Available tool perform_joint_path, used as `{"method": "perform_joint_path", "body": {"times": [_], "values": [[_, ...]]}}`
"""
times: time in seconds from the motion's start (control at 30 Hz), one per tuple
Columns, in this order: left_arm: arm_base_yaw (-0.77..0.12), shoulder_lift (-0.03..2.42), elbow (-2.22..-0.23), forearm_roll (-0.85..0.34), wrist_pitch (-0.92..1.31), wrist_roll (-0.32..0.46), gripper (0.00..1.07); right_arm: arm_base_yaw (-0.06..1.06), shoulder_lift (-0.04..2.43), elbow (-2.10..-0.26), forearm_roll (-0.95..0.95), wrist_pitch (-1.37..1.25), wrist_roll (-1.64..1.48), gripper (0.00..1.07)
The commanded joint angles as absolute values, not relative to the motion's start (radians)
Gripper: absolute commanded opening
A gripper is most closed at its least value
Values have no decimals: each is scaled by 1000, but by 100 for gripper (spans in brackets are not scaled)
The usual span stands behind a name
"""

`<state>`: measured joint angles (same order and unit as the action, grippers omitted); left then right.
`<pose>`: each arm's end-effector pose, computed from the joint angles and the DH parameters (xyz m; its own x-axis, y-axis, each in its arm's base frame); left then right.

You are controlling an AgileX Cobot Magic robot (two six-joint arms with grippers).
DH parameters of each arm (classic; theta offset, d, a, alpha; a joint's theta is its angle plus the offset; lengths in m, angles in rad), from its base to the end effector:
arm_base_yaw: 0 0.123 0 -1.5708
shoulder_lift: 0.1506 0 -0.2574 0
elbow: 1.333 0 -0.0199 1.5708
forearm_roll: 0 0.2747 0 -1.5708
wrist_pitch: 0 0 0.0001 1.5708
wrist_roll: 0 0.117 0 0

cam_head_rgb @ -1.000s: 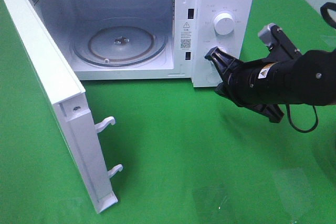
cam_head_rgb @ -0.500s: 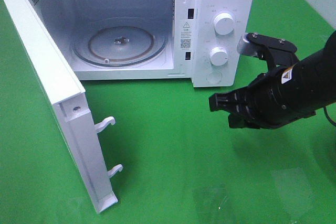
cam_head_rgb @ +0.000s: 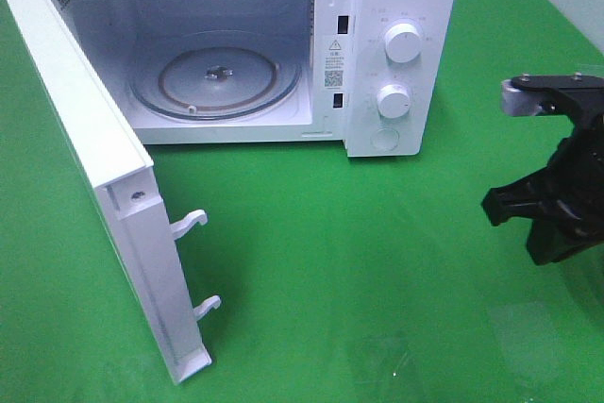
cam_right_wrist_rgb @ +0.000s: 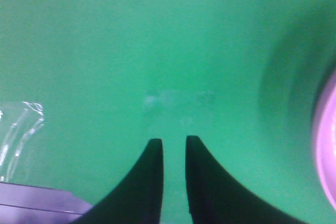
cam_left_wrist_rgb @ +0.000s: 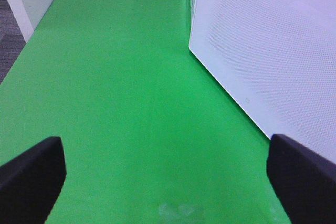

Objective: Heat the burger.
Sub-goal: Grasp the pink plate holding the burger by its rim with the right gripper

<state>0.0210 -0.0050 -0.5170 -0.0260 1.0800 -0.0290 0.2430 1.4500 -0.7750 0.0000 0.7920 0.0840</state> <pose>0.0635 -0.0014 0.2807 -0.4530 -0.0508 -0.8901 -0.0193 0.9987 -0.0472 0.2615 0.0648 0.1296 -0.9698 -0.1540 -0.1892 -0.1598 0.9870 0.0159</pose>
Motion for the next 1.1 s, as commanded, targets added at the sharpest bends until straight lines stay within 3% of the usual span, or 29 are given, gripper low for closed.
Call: {"method": "perform_joint_path", "body": {"times": [0.03,0.07,0.1,0.13,0.17,0.2,0.23,0.27,0.33,0.77,1.1], "values": [[22,-21,-516,-29,1066,-29,98,168,1442,-778,-21,862,39,28],[22,-21,-516,-29,1066,-29,98,168,1442,-778,-21,862,39,28],[22,-21,-516,-29,1066,-29,98,127,1442,-778,-25,890,0,42],[22,-21,-516,-29,1066,-29,98,127,1442,-778,-25,890,0,42],[22,-21,-516,-29,1066,-29,98,97,1442,-778,-35,896,-43,57],[22,-21,-516,-29,1066,-29,98,97,1442,-778,-35,896,-43,57],[22,-21,-516,-29,1066,-29,98,74,1442,-778,-55,876,-46,73],[22,-21,-516,-29,1066,-29,98,74,1442,-778,-55,876,-46,73],[22,-21,-516,-29,1066,-29,98,41,1444,-777,-109,823,-45,98],[22,-21,-516,-29,1066,-29,98,23,1556,-776,-200,720,-11,99],[22,-21,-516,-29,1066,-29,98,-59,1666,-776,-199,654,0,95]]}}
